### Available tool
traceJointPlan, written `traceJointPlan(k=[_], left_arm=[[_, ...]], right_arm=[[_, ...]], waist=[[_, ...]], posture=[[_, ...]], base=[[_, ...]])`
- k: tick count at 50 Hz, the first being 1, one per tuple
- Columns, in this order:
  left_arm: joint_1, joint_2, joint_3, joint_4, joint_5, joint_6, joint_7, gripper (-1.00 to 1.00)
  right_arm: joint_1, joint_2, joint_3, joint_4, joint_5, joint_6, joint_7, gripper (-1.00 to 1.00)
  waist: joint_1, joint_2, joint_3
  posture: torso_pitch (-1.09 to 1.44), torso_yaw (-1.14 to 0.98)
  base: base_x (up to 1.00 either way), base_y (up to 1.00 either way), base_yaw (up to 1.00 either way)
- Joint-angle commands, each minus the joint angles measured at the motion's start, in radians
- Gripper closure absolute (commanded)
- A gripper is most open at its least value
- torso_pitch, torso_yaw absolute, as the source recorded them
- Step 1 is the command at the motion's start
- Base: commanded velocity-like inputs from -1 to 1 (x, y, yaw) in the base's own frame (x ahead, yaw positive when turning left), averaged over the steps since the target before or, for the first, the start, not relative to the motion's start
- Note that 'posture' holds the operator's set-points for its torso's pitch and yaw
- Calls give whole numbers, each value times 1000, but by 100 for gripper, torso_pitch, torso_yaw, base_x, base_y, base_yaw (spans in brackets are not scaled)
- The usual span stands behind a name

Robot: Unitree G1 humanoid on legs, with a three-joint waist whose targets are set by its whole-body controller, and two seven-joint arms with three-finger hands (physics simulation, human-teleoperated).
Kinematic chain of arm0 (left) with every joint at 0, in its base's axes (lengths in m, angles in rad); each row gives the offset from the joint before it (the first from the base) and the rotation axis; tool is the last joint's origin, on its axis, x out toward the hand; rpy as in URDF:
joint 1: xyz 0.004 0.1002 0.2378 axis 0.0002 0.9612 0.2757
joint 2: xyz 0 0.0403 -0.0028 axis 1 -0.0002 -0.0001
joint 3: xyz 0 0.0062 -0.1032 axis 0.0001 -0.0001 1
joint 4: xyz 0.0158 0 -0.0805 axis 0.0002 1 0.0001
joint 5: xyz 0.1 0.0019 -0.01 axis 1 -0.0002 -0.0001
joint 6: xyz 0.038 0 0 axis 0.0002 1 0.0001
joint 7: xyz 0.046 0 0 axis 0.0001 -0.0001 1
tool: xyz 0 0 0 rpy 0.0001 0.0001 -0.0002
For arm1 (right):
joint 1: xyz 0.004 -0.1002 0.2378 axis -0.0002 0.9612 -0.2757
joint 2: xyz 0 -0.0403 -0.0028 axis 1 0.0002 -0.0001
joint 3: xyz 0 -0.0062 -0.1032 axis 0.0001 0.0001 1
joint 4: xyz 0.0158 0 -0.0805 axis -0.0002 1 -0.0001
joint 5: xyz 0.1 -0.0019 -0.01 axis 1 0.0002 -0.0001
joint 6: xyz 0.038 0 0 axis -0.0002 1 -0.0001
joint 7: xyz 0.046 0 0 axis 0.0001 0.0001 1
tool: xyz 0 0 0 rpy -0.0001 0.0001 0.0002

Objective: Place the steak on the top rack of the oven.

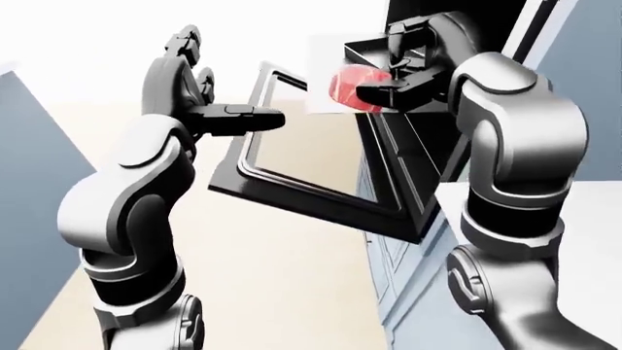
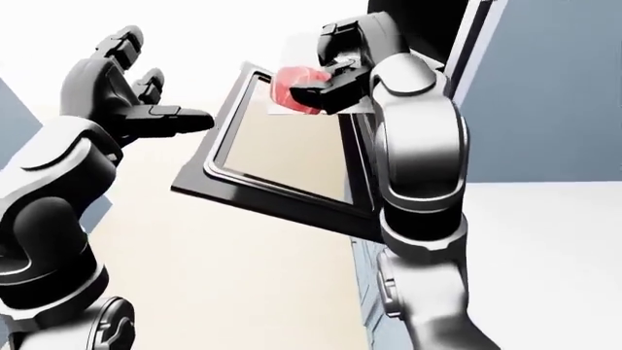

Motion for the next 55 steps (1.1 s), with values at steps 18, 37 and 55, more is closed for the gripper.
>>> traceJointPlan(k=[18,37,55], left_arm=[[-23,8,9,-23,-4,-25,-3,-100],[-29,6,2,-13,-4,-32,-1,-100],[-31,5,3,-20,-11,-24,8,-100]], right_arm=[[-42,1,-7,-3,-14,-35,-7,100],[-62,-4,-11,4,-17,-29,-2,100],[-67,-5,-14,11,-15,-34,-5,100]], waist=[[-13,101,-24],[-14,49,-16],[-5,55,-17]], posture=[[0,0],[0,0],[0,0]], base=[[20,0,0],[7,0,0],[12,0,0]])
